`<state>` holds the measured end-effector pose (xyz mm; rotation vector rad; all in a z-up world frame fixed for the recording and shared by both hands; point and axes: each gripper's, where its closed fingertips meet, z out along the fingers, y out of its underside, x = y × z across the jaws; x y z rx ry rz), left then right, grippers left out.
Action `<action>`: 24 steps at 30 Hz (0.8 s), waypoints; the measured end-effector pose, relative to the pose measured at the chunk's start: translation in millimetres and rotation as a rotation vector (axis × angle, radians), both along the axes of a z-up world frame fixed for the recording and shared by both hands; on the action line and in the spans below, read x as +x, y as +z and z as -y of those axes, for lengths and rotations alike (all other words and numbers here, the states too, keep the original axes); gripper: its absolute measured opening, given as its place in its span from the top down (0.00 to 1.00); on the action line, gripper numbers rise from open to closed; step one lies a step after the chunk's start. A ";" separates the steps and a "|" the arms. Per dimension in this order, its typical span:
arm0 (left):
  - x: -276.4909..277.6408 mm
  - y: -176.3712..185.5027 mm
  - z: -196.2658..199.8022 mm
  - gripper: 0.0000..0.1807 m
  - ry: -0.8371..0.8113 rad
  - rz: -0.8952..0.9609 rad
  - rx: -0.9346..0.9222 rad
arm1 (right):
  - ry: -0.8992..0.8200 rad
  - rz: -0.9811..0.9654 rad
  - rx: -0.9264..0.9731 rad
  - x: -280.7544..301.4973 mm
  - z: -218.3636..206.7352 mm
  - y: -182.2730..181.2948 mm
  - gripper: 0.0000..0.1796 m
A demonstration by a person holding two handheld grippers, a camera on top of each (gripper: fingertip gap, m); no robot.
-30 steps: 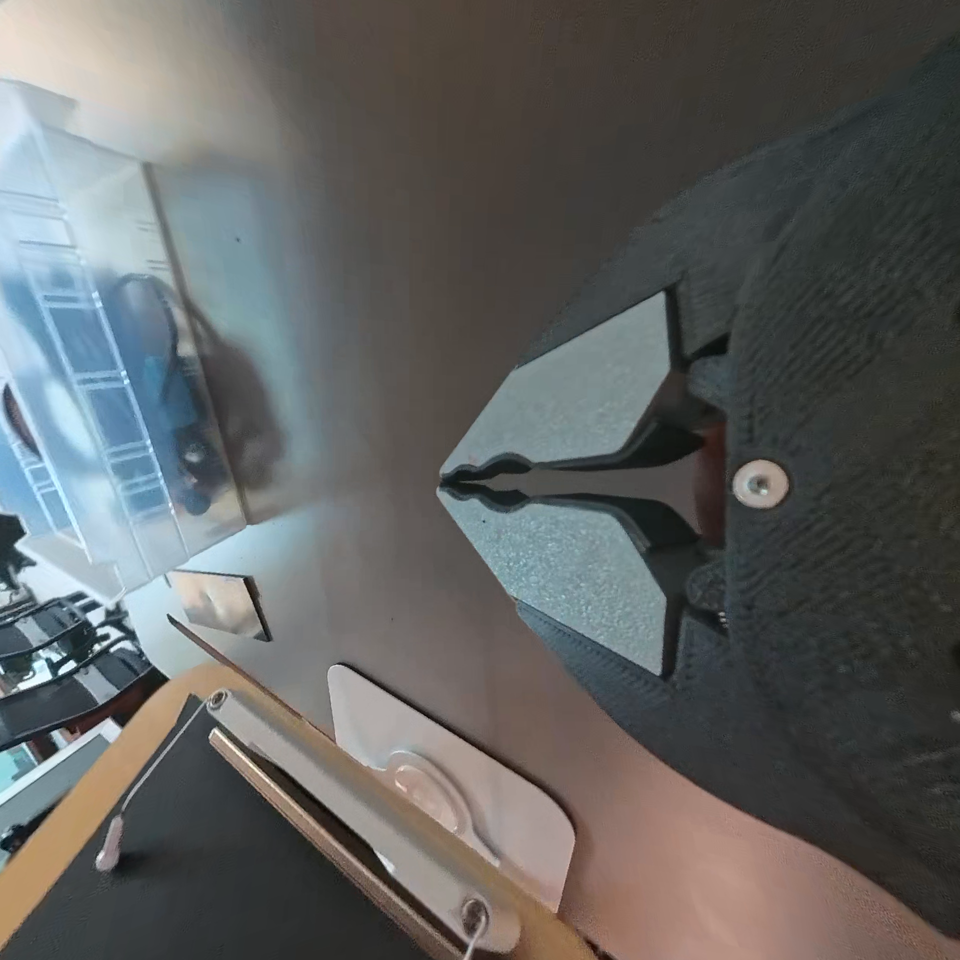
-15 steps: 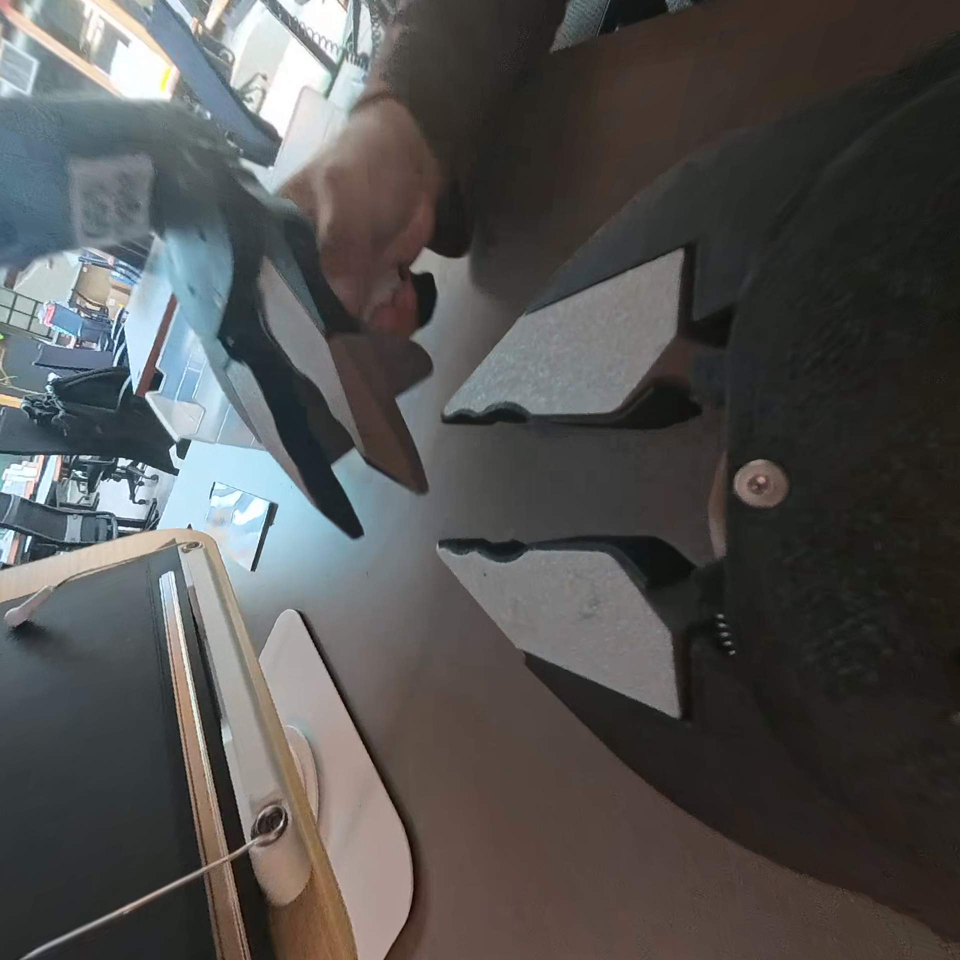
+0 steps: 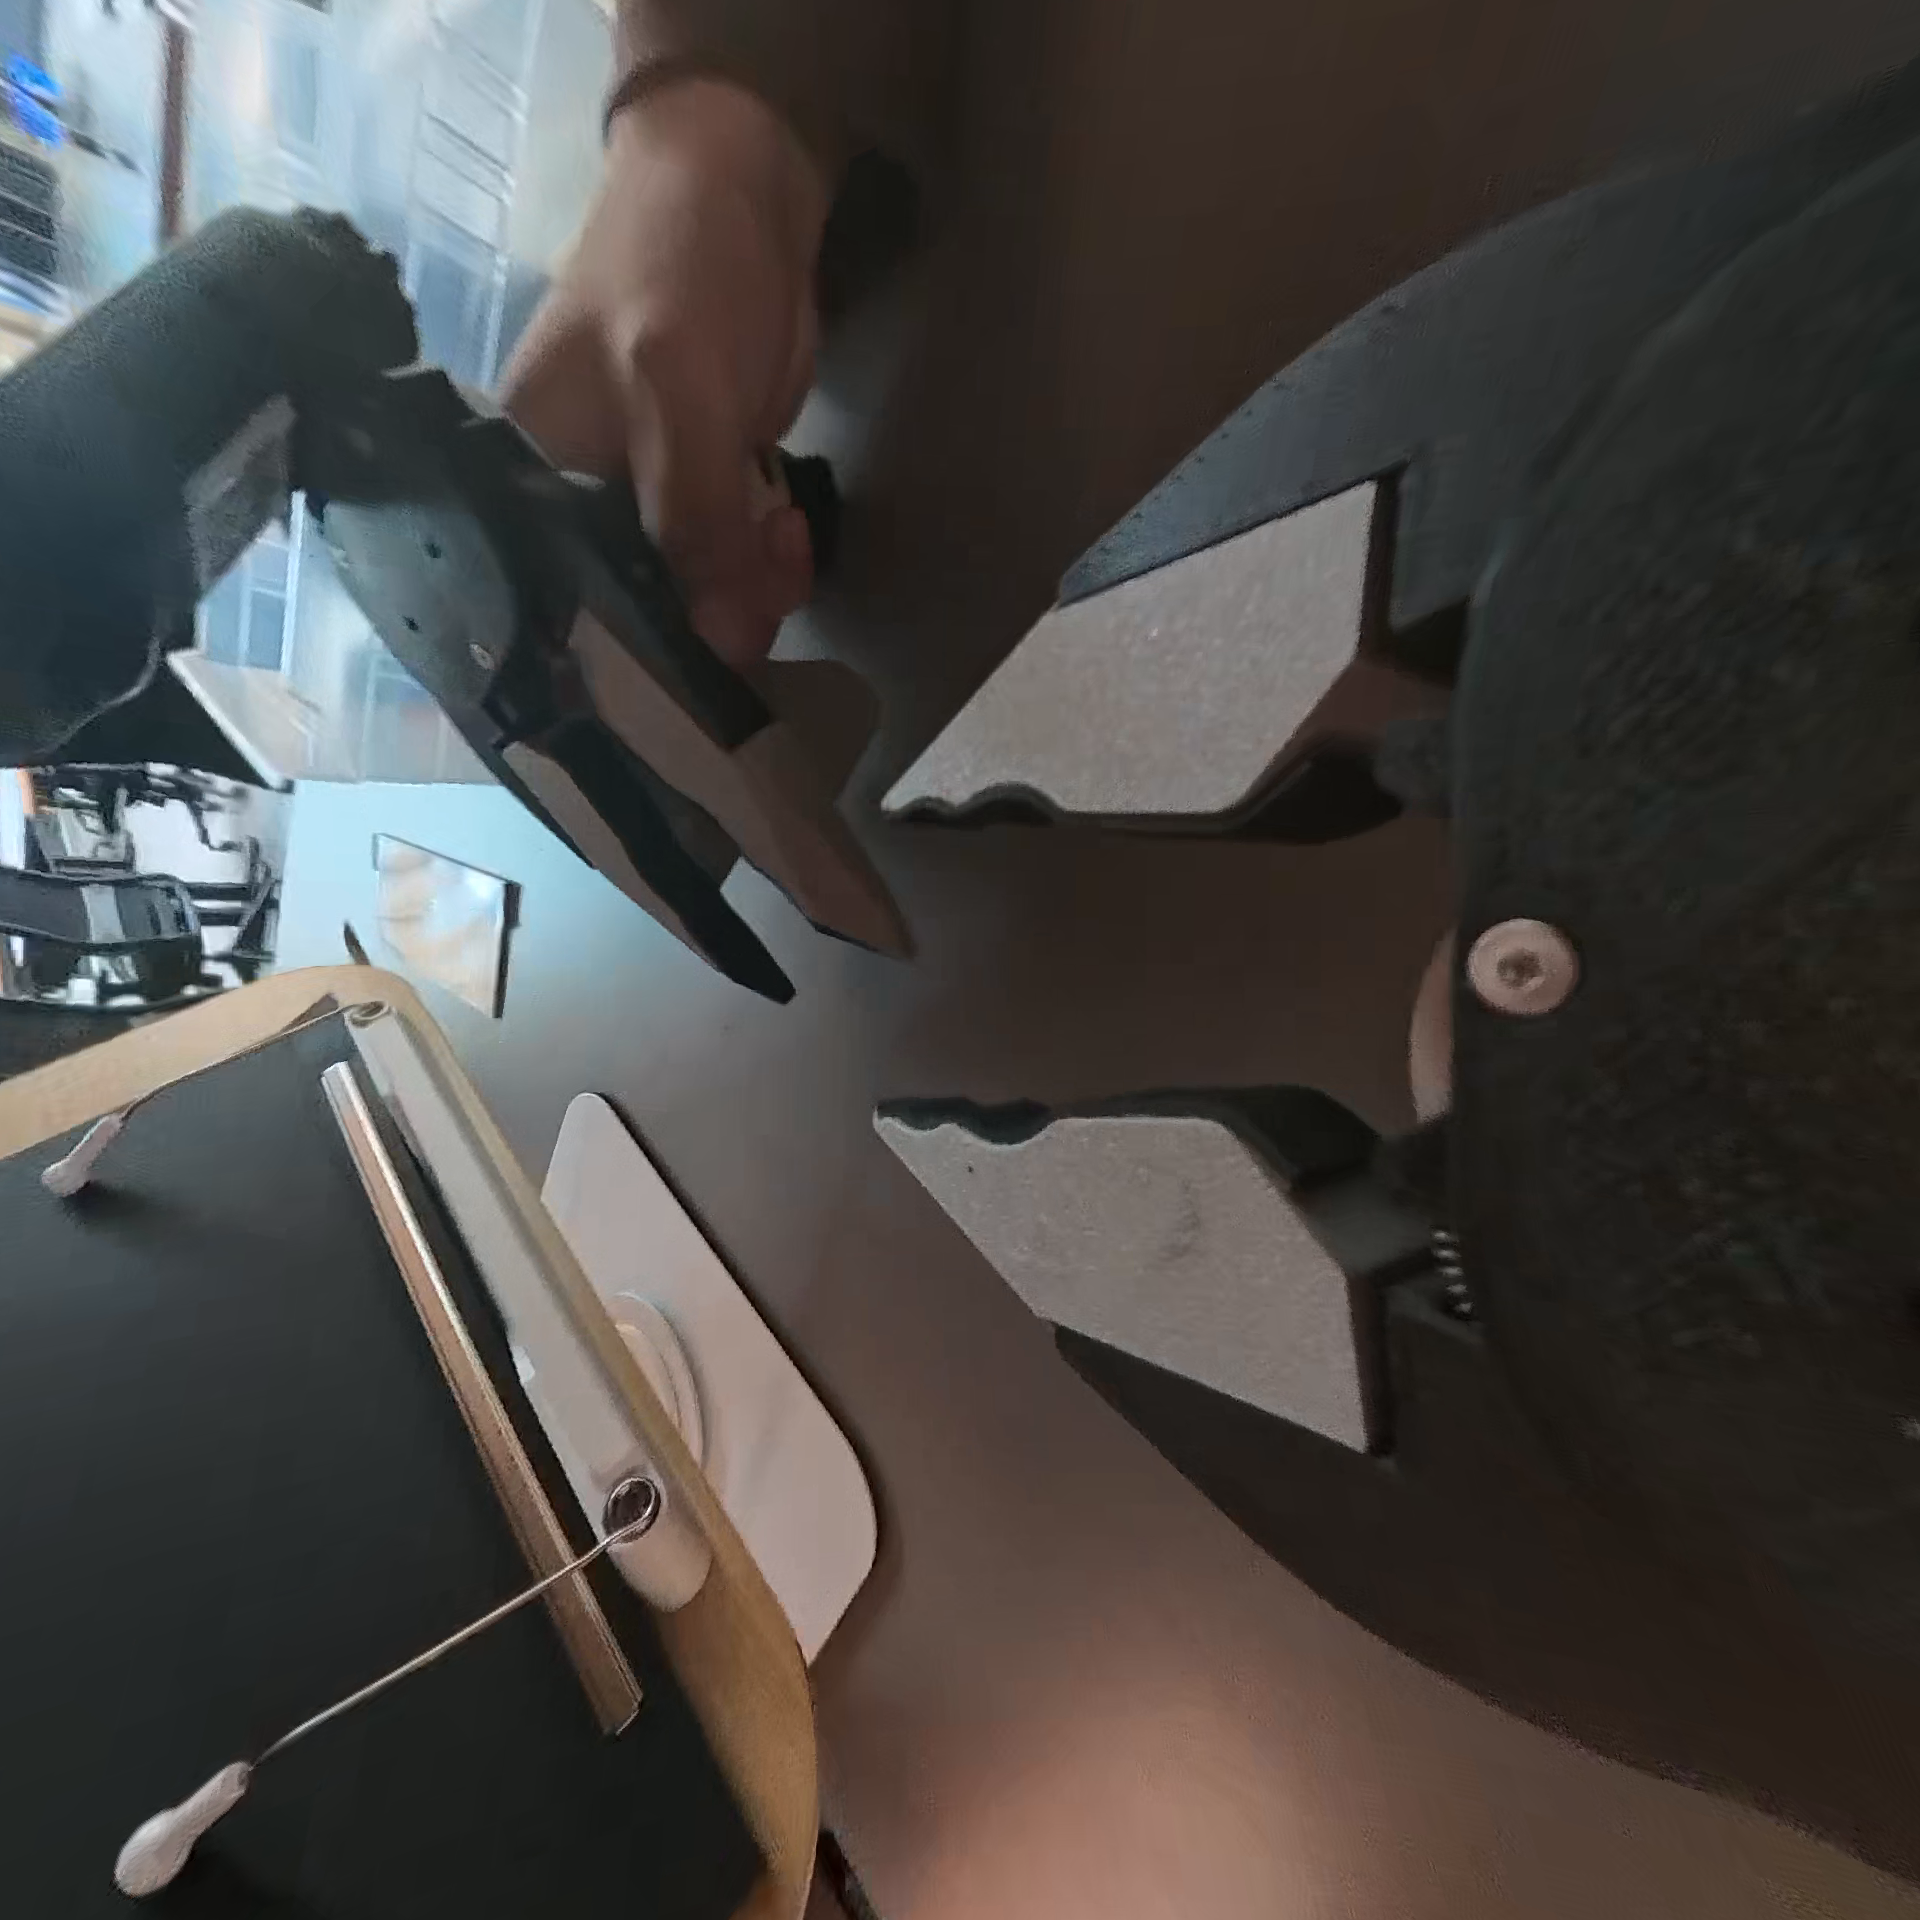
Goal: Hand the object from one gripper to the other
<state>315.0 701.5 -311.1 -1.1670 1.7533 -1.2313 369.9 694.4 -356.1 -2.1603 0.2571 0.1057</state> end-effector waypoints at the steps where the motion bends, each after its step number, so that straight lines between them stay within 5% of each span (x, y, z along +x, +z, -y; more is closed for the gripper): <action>1: -3.6 -2.1 2.6 0.74 0.005 -0.018 0.002 | 0.006 -0.010 0.000 -1.2 0.7 -0.2 0.69; 4: -25.6 1.7 24.8 0.79 -0.053 -0.103 -0.071 | 0.016 -0.012 0.005 -3.7 3.3 0.4 0.69; 9: -90.5 39.4 14.9 0.80 -0.083 -0.228 0.138 | 0.041 0.007 -0.024 -7.6 2.2 -3.7 0.70; 12: -133.8 52.5 -33.9 0.83 0.016 -0.341 0.250 | 0.040 0.012 -0.028 -7.4 2.1 -4.3 0.70; 18: -229.1 40.8 -165.2 0.74 0.286 -0.642 0.505 | 0.034 -0.030 -0.009 -5.6 2.3 -2.2 0.70; 24: -288.2 -19.3 -210.7 0.69 0.271 -0.941 0.601 | 0.034 -0.011 -0.013 -5.6 2.1 -2.5 0.71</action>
